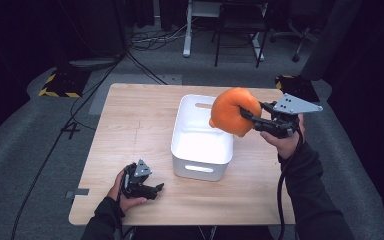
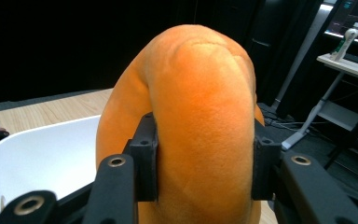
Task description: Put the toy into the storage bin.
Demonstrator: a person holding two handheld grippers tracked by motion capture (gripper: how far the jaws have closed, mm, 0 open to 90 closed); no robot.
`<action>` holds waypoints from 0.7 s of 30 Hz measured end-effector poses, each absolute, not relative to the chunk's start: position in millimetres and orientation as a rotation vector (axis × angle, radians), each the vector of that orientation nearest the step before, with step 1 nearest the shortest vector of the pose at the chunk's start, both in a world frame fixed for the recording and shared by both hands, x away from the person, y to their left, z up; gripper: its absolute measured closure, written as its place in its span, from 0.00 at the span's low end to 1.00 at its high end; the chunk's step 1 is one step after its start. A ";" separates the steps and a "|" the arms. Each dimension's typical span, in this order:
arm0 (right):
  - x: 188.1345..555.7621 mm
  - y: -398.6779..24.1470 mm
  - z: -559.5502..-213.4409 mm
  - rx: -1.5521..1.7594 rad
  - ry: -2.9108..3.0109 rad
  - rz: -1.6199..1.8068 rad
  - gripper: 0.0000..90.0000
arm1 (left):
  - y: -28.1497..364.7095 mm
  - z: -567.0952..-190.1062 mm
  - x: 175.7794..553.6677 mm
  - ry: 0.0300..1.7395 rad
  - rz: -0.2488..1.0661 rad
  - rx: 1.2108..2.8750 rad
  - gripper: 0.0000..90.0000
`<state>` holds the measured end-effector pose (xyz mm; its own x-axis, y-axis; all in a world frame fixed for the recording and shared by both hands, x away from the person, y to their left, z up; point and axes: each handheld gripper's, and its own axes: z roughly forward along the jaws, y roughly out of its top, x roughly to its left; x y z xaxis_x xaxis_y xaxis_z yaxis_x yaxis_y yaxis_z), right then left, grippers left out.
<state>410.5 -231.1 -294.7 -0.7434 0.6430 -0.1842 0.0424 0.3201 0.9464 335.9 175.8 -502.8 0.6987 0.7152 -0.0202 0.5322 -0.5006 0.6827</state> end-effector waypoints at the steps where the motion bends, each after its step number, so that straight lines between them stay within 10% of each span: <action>1: 410.8 -229.5 -294.4 0.594 2.046 1.446 0.63 | 175.8 -502.7 335.9 0.947 0.347 2.226 0.17; 21: 410.7 -201.5 -301.9 0.565 2.092 1.461 0.62 | 175.9 -502.8 335.9 0.949 0.350 2.225 0.18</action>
<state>410.7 -201.5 -301.9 -0.7768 0.6040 -0.1781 0.0409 0.3307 0.9428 335.9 175.9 -502.8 0.6976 0.7163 -0.0194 0.5325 -0.5001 0.6829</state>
